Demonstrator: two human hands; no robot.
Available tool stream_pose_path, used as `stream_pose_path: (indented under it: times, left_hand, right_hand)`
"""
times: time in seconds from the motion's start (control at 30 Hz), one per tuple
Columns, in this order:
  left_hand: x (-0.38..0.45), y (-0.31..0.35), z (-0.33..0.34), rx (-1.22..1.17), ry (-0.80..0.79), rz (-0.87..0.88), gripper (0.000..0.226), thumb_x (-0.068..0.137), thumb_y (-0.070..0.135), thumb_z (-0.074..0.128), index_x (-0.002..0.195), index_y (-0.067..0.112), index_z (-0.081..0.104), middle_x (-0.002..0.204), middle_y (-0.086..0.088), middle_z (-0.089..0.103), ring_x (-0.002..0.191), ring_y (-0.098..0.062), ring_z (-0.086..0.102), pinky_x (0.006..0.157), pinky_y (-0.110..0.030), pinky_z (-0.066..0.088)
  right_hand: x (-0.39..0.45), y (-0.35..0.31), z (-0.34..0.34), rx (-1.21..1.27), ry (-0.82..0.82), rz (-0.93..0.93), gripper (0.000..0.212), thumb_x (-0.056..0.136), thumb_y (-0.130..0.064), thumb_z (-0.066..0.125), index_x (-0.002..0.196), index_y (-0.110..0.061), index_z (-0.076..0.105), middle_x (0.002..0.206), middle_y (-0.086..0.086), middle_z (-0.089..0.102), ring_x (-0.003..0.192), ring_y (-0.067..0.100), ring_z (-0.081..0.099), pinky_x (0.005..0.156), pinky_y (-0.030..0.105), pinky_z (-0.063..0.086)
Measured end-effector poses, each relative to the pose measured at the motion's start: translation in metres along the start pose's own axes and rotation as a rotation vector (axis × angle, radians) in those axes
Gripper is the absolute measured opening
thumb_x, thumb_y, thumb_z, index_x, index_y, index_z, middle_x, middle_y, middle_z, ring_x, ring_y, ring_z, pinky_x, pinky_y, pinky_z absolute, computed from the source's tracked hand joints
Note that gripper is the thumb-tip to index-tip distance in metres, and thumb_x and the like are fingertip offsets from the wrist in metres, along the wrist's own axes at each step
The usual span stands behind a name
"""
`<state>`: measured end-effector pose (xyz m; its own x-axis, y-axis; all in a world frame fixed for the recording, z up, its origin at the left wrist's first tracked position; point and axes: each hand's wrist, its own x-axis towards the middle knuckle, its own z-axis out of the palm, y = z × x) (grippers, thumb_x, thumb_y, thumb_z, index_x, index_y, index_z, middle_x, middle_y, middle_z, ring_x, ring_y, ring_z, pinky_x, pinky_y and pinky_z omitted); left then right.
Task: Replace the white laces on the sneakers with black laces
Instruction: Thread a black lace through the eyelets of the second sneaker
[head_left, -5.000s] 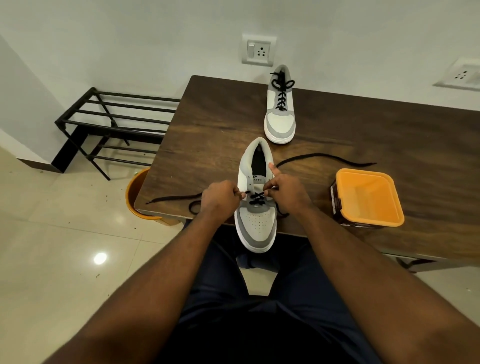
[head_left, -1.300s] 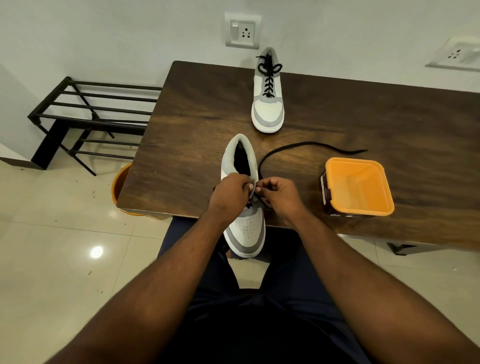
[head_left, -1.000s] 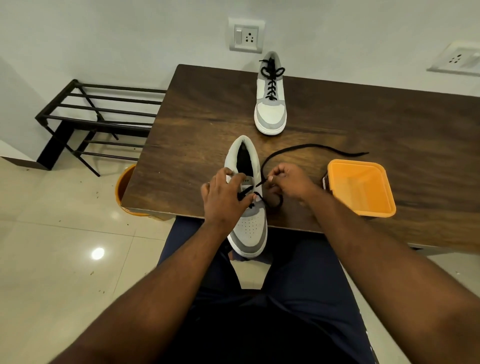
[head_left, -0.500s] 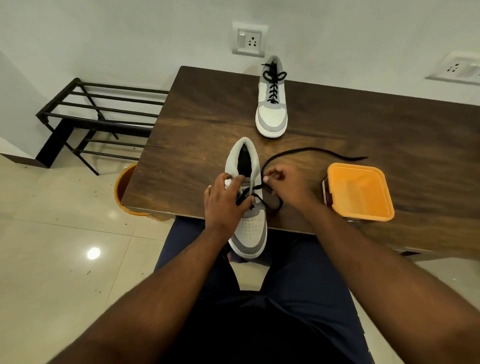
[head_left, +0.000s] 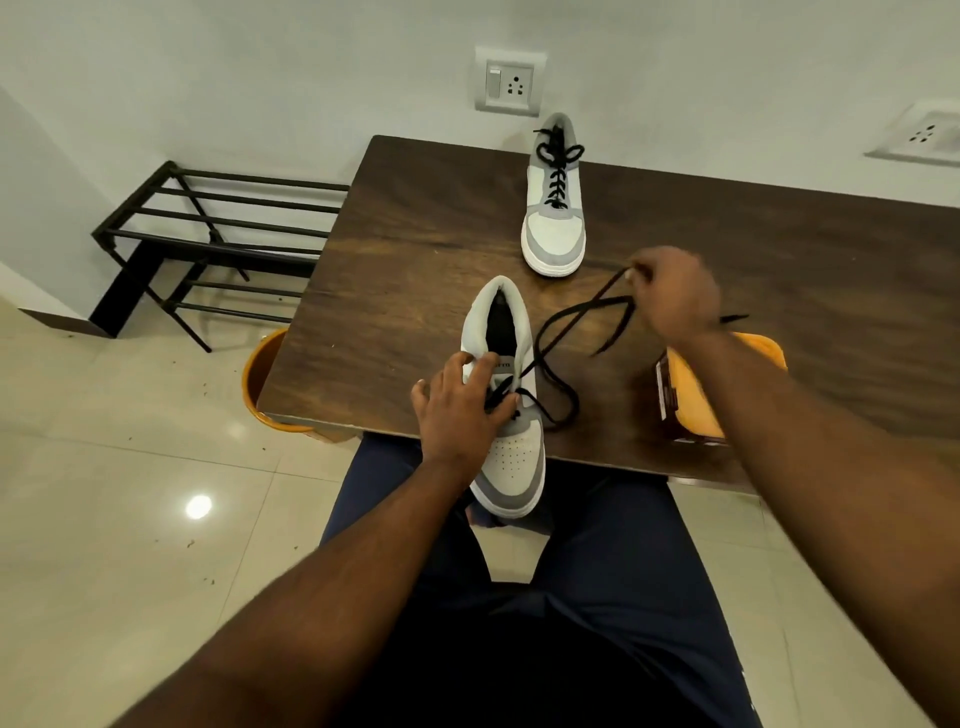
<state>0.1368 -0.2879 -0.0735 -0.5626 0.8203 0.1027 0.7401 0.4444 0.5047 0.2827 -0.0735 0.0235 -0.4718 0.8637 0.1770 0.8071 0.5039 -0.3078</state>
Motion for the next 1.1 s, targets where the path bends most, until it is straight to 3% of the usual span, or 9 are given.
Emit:
stream_pose_path:
  times: [0.1, 0.23, 0.4, 0.53, 0.63, 0.77, 0.83, 1.0, 1.1]
  left_hand:
    - [-0.002, 0.0, 0.004, -0.021, 0.004, -0.004, 0.055, 0.087, 0.052, 0.062, 0.136, 0.034, 0.045, 0.137, 0.001, 0.046, 0.122, -0.019, 0.049, 0.108, -0.058, 0.028]
    - [-0.002, -0.003, 0.008, 0.001, 0.015, -0.004, 0.057, 0.086, 0.054, 0.062, 0.137, 0.034, 0.046, 0.139, 0.001, 0.045, 0.123, -0.021, 0.049, 0.106, -0.058, 0.03]
    - [-0.002, -0.003, 0.008, 0.031, 0.024, 0.002, 0.059, 0.085, 0.053, 0.063, 0.137, 0.033, 0.047, 0.139, -0.001, 0.047, 0.121, -0.023, 0.05, 0.105, -0.058, 0.031]
    - [-0.003, -0.005, 0.009, 0.019, 0.026, 0.0, 0.058, 0.085, 0.054, 0.063, 0.136, 0.034, 0.047, 0.139, 0.001, 0.047, 0.119, -0.021, 0.053, 0.106, -0.057, 0.031]
    - [-0.002, -0.005, 0.007, 0.016, 0.033, -0.004, 0.057, 0.084, 0.056, 0.062, 0.135, 0.034, 0.048, 0.139, 0.002, 0.048, 0.12, -0.021, 0.052, 0.106, -0.058, 0.029]
    - [-0.002, -0.001, 0.007, -0.001, 0.011, -0.017, 0.055, 0.087, 0.054, 0.061, 0.136, 0.034, 0.046, 0.139, 0.001, 0.046, 0.122, -0.021, 0.05, 0.108, -0.059, 0.027]
    - [-0.003, -0.001, 0.009, -0.018, 0.011, -0.022, 0.056, 0.087, 0.053, 0.061, 0.137, 0.035, 0.045, 0.141, 0.0, 0.045, 0.122, -0.021, 0.05, 0.108, -0.059, 0.027]
    - [-0.003, -0.006, 0.012, -0.055, 0.001, -0.016, 0.058, 0.087, 0.055, 0.06, 0.139, 0.037, 0.042, 0.138, 0.001, 0.046, 0.121, -0.02, 0.05, 0.105, -0.055, 0.032]
    - [-0.004, -0.007, 0.013, -0.06, -0.002, -0.006, 0.058, 0.087, 0.055, 0.059, 0.14, 0.036, 0.041, 0.137, 0.0, 0.047, 0.12, -0.02, 0.051, 0.103, -0.052, 0.035]
  right_hand:
    - [0.013, 0.011, -0.012, 0.049, 0.029, 0.034, 0.019, 0.091, -0.022, 0.062, 0.108, -0.016, 0.068, 0.111, 0.01, 0.059, 0.101, 0.03, 0.06, 0.083, 0.038, 0.049]
    - [-0.029, -0.016, 0.021, 0.085, -0.237, -0.155, 0.045, 0.087, -0.021, 0.068, 0.13, -0.018, 0.054, 0.121, 0.008, 0.05, 0.108, 0.025, 0.055, 0.084, 0.036, 0.046]
    - [-0.077, -0.045, 0.061, 0.163, -0.398, -0.272, 0.022, 0.09, -0.022, 0.062, 0.112, -0.019, 0.067, 0.093, -0.007, 0.051, 0.089, 0.015, 0.057, 0.071, 0.025, 0.039]
    - [-0.073, -0.048, 0.061, 0.041, -0.386, -0.33, 0.017, 0.095, -0.025, 0.054, 0.101, -0.014, 0.065, 0.096, 0.0, 0.055, 0.089, 0.022, 0.059, 0.069, 0.031, 0.046]
    - [-0.035, -0.029, 0.034, -0.107, -0.279, -0.229, 0.02, 0.094, -0.028, 0.051, 0.105, -0.017, 0.062, 0.101, 0.004, 0.057, 0.09, 0.024, 0.059, 0.073, 0.038, 0.05]
    - [0.011, 0.005, -0.007, 0.018, -0.058, -0.014, 0.013, 0.093, -0.025, 0.058, 0.086, -0.014, 0.063, 0.092, 0.003, 0.056, 0.085, 0.022, 0.057, 0.07, 0.034, 0.043]
    - [0.014, 0.006, -0.008, 0.158, -0.037, 0.033, 0.013, 0.089, -0.022, 0.065, 0.08, -0.013, 0.063, 0.087, 0.002, 0.061, 0.082, 0.021, 0.059, 0.069, 0.033, 0.044]
    - [-0.042, -0.033, 0.038, 0.3, -0.459, -0.121, 0.015, 0.085, -0.022, 0.071, 0.099, -0.022, 0.068, 0.083, -0.008, 0.062, 0.076, 0.008, 0.055, 0.069, 0.026, 0.044]
    - [-0.072, -0.047, 0.068, 0.319, -0.536, -0.113, 0.019, 0.089, -0.021, 0.065, 0.107, -0.023, 0.065, 0.085, -0.007, 0.061, 0.077, 0.012, 0.058, 0.07, 0.029, 0.047]
